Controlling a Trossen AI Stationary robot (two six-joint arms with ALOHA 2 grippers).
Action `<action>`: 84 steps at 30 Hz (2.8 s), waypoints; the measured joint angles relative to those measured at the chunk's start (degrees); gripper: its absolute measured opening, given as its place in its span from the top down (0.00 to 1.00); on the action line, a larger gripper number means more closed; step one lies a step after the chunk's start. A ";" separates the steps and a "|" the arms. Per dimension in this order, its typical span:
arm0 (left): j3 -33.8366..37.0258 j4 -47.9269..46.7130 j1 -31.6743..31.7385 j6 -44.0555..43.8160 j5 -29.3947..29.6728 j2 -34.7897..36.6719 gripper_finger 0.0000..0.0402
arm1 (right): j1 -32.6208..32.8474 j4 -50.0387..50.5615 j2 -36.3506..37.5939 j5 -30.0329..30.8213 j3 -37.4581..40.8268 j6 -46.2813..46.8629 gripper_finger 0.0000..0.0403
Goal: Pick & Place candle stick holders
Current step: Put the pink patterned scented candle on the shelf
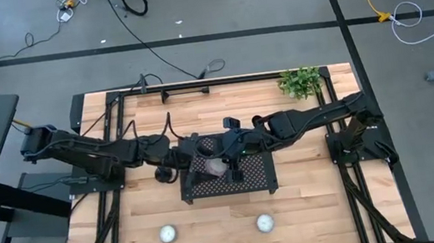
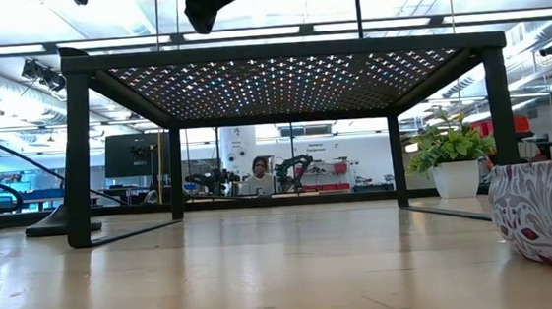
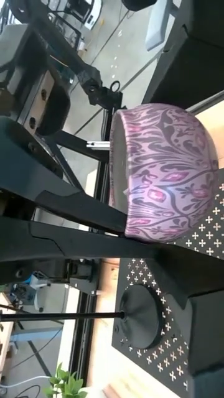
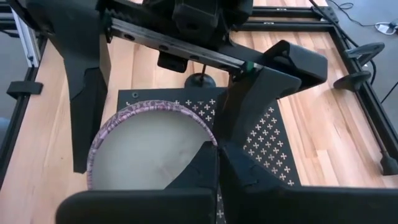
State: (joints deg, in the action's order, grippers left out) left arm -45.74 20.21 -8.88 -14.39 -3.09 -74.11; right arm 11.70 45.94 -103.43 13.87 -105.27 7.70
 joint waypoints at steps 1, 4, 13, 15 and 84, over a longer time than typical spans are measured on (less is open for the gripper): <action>0.00 0.07 0.00 0.00 -0.02 -0.16 0.16 | 0.00 0.16 -0.10 0.02 0.00 -0.02 1.00; 0.00 -0.55 0.00 0.01 -0.01 -0.24 0.17 | -0.02 0.17 -0.32 -0.18 0.02 -0.06 1.00; 0.00 -0.72 0.04 -0.28 0.07 -0.24 0.27 | 0.00 0.27 -0.30 0.04 0.02 -0.07 1.00; 0.00 -0.69 0.04 -0.37 0.07 -0.24 0.27 | -0.02 0.23 -0.30 0.04 0.02 -0.07 1.00; 10.76 -13.90 -34.44 -10.71 54.44 11.87 0.27 | 2.67 11.49 15.41 0.73 0.02 2.75 0.73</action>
State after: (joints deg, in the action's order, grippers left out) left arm -34.98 6.31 -43.32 -25.10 51.35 -62.24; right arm 14.37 57.43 -88.02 14.60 -105.25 10.46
